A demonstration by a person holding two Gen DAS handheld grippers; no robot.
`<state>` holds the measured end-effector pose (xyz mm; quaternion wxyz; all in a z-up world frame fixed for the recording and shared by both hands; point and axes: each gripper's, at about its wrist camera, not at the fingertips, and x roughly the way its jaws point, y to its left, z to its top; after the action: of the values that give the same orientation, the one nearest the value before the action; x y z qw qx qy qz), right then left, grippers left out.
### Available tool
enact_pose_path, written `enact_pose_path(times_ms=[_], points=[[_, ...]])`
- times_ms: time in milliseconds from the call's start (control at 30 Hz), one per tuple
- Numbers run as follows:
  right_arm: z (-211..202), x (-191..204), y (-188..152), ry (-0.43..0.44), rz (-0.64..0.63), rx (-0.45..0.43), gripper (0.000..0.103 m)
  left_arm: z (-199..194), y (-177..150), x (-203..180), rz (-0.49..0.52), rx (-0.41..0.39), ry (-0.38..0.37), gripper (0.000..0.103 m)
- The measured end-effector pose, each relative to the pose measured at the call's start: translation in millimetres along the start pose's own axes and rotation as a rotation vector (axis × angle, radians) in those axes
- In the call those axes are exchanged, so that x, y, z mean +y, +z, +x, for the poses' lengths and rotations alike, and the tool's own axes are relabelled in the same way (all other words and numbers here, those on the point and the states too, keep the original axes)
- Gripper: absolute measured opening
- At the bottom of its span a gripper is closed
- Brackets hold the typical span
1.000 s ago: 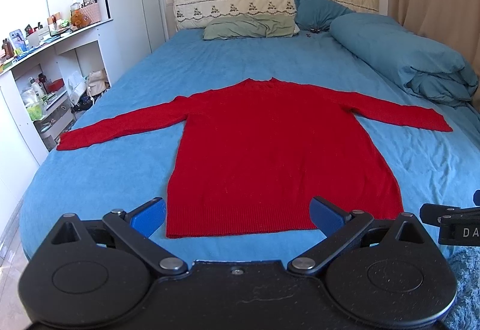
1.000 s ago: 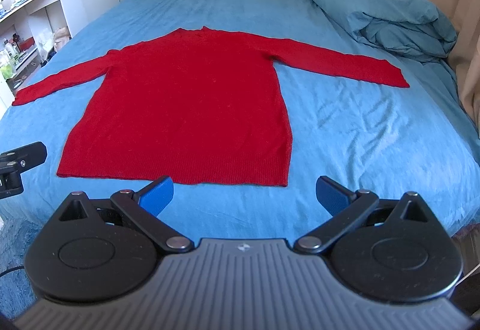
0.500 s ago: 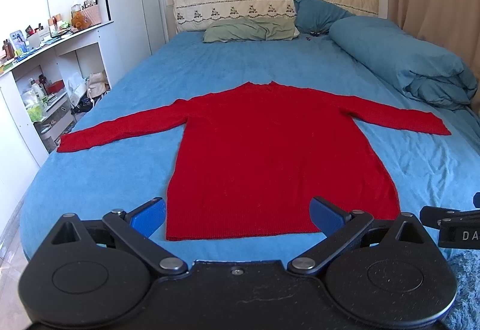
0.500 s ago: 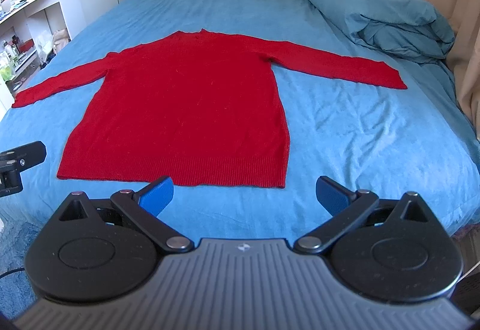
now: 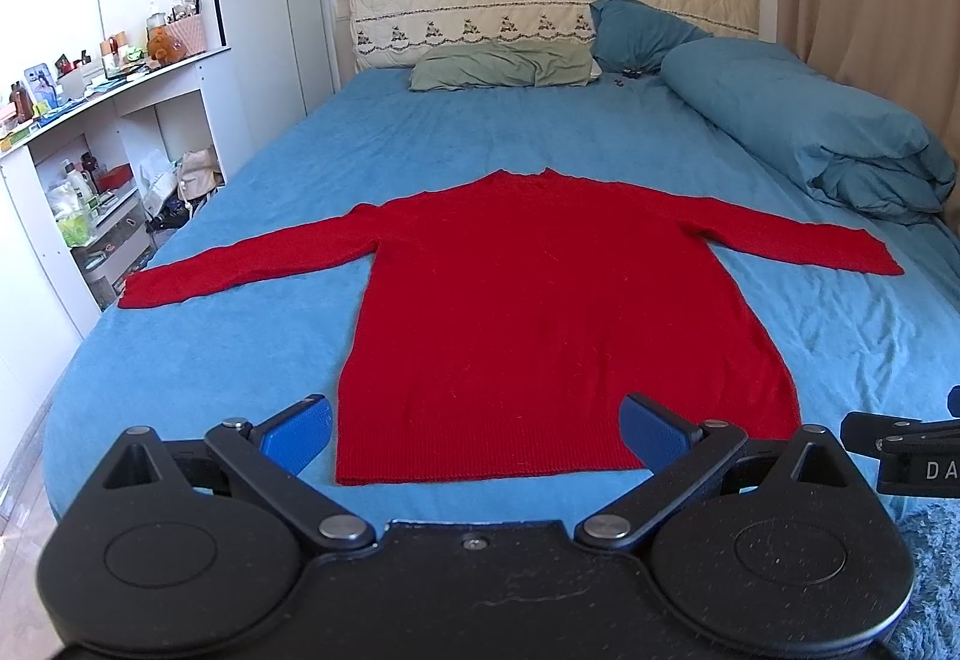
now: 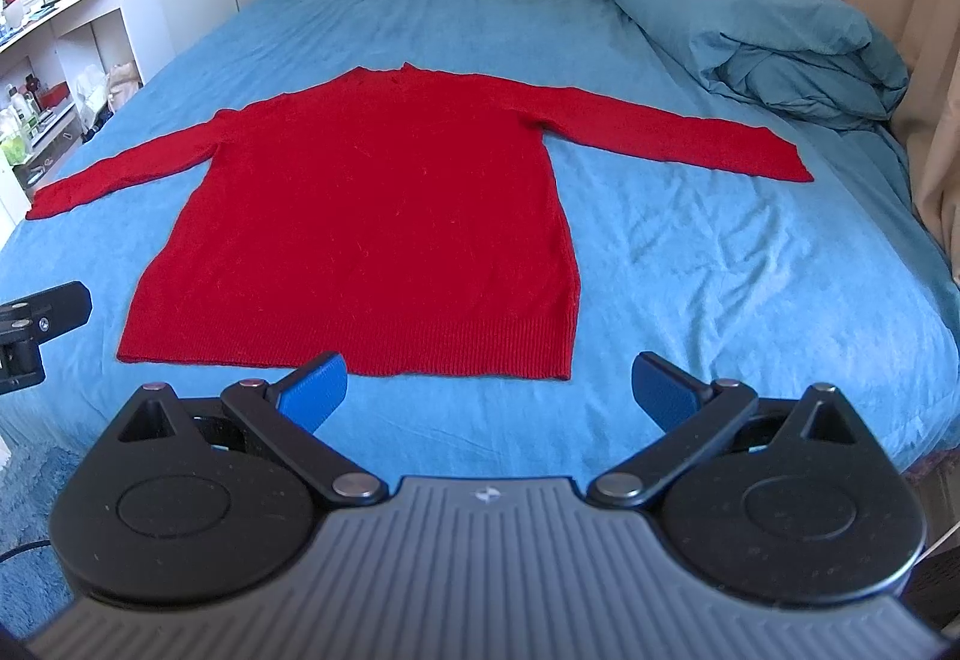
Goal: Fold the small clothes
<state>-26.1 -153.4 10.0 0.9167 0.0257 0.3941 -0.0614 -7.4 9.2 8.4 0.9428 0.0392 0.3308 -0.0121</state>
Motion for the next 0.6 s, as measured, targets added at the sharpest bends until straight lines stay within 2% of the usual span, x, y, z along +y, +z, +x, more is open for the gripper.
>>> enact_pose_path(times_ms=[600], points=[[2.0,1.3,1.2,-0.001,0.004,0.005,0.103,3.7,1.1,0.2,0.001,0.014,0.006,0.103]])
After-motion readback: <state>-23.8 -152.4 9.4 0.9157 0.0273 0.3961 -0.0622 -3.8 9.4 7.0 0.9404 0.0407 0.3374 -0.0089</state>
